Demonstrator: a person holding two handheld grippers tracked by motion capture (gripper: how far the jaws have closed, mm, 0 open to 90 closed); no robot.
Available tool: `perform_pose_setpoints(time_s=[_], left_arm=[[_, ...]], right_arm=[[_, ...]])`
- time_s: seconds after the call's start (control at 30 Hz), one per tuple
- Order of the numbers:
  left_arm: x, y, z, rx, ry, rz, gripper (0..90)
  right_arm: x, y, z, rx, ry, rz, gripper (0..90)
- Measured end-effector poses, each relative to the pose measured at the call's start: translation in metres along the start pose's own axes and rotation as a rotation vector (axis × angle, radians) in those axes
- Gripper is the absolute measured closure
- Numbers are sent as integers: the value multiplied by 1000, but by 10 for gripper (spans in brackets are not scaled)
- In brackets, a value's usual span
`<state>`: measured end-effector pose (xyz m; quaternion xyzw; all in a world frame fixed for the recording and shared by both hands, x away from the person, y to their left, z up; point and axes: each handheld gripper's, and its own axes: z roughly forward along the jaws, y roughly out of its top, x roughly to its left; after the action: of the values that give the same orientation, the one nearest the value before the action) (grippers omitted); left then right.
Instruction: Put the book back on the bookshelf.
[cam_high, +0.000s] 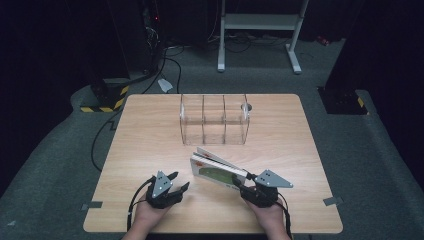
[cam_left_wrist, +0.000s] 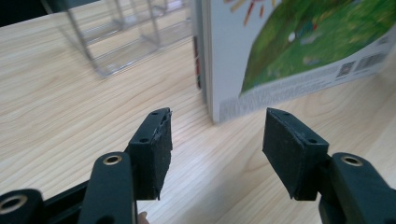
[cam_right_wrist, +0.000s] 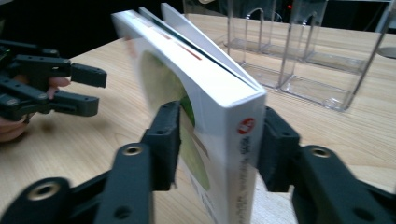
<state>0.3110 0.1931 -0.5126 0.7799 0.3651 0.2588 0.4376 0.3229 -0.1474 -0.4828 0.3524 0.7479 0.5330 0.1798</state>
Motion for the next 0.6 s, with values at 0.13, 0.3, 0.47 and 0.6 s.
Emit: perform_pose_setpoints(time_s=[0.13, 0.3, 0.47, 0.6], left_arm=[[8, -1, -2, 20, 15, -19, 437], [19, -1, 0, 41, 65, -44, 429], [31, -3, -2, 64, 123, -51, 428], [43, -2, -1, 77, 168, -75, 424]], right_arm=[[6, -2, 0, -11, -4, -51, 726], [10, -4, -3, -23, -33, -75, 744], [11, -5, -6, -28, -59, -94, 745], [10, -7, -12, -28, -98, -91, 745]])
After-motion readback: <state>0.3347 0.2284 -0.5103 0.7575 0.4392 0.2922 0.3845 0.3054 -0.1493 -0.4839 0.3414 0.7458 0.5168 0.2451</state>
